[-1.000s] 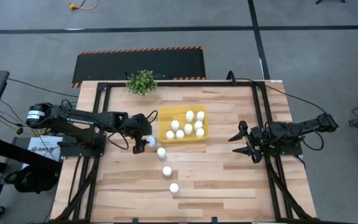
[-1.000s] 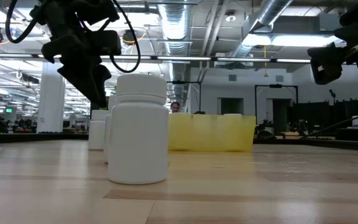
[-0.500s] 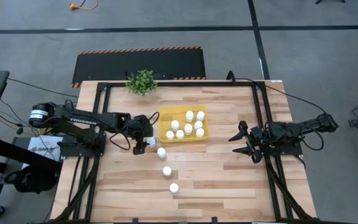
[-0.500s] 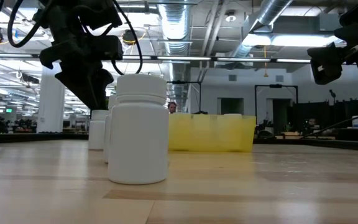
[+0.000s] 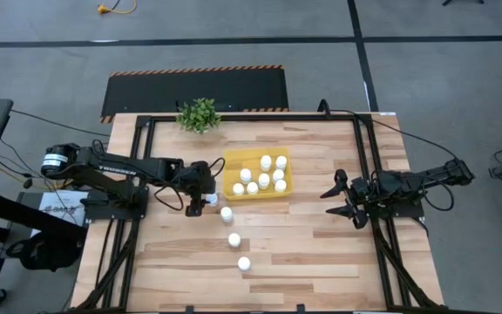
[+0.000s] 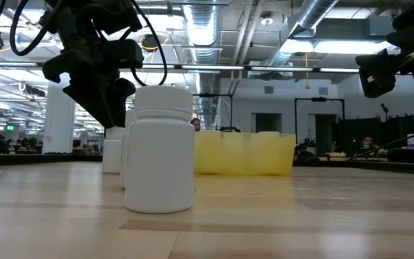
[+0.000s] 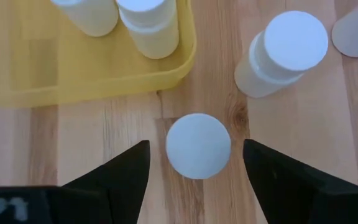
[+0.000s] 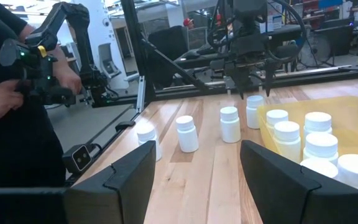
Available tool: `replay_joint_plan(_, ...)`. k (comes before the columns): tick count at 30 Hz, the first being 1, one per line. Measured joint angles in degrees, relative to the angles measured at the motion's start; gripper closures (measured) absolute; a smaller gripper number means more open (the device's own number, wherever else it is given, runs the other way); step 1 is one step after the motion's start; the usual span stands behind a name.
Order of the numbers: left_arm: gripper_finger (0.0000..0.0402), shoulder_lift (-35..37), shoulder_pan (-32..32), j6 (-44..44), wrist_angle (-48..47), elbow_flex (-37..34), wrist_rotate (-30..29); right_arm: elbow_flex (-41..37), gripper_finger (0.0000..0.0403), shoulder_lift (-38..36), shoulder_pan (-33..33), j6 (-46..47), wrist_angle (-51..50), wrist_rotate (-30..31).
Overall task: Pick and place pill bottles into a basket
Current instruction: Put the white medicine bottle into the yellow bin
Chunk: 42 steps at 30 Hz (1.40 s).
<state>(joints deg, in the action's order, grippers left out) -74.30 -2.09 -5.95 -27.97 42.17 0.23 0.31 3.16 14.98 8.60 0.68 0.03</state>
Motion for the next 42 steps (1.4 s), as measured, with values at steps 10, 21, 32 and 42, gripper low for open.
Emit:
replay_joint_plan(10,0.0154,0.0,0.0,0.08,-0.37,0.0,-0.94,0.01,0.0177,0.0,0.0,0.0,0.0,0.0)
replay_joint_plan(21,0.0154,0.02,0.02,1.28,-0.69,1.18,-1.04,0.0,0.0177,0.0,0.0,0.0,0.0,0.0)
replay_joint_plan(32,0.0154,-4.22,0.0,1.66,0.74,1.33,-0.07,-0.01,0.0177,0.16,0.0,0.0,0.02,0.0)
replay_joint_plan(42,0.0154,-6.29,-0.21,2.03,1.42,1.46,0.33,-0.01,0.0177,0.22,0.0,0.0,0.01,0.01)
